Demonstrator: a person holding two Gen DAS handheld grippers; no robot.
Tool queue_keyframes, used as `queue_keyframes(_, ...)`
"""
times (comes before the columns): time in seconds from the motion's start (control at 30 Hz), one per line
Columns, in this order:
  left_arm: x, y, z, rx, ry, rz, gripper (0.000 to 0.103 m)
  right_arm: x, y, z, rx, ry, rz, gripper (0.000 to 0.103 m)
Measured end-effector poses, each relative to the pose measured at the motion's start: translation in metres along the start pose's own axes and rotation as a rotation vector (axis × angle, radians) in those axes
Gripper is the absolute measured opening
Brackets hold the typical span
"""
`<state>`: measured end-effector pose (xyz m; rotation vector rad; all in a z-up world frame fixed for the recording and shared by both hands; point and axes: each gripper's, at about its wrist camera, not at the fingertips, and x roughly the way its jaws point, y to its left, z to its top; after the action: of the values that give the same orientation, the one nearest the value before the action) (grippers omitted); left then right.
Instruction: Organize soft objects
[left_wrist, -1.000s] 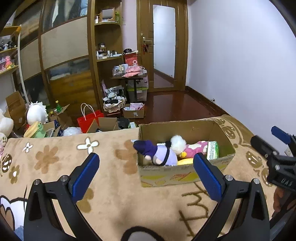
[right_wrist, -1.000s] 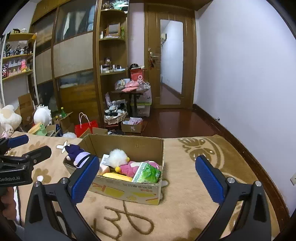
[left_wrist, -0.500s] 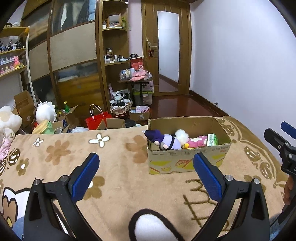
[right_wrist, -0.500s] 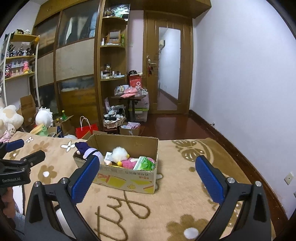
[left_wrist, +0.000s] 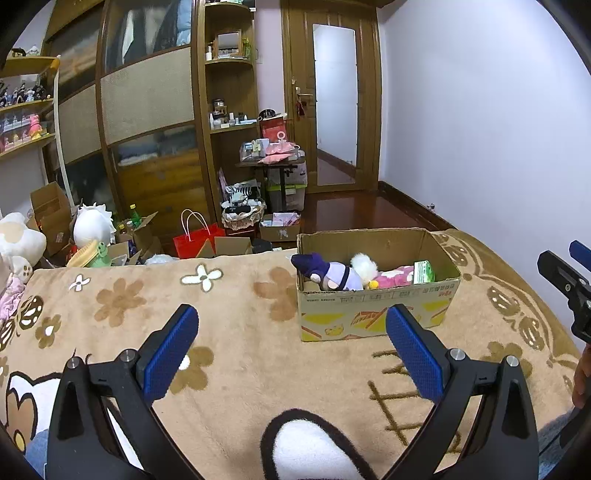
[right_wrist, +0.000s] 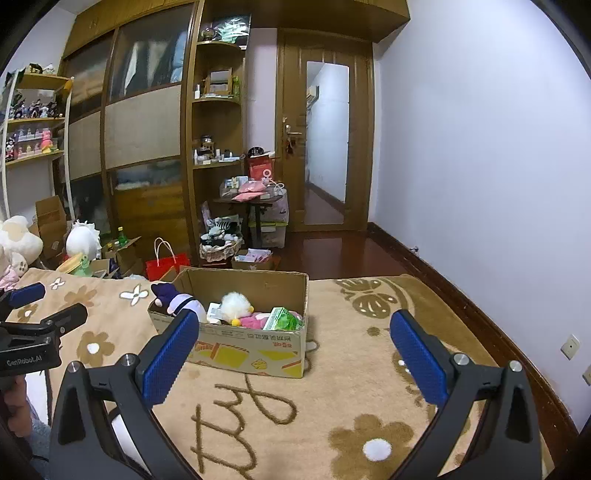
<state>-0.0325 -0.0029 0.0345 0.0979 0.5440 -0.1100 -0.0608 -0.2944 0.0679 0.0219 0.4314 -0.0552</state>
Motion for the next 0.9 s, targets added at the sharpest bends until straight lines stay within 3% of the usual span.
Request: queue_keyframes(0.9, 0.012, -0.009, -0.004, 0.039, -0.015, 0.037, 0.101, 0.02, -0.001, -0.012, -0.01, 0.014, -0.03, 0.103)
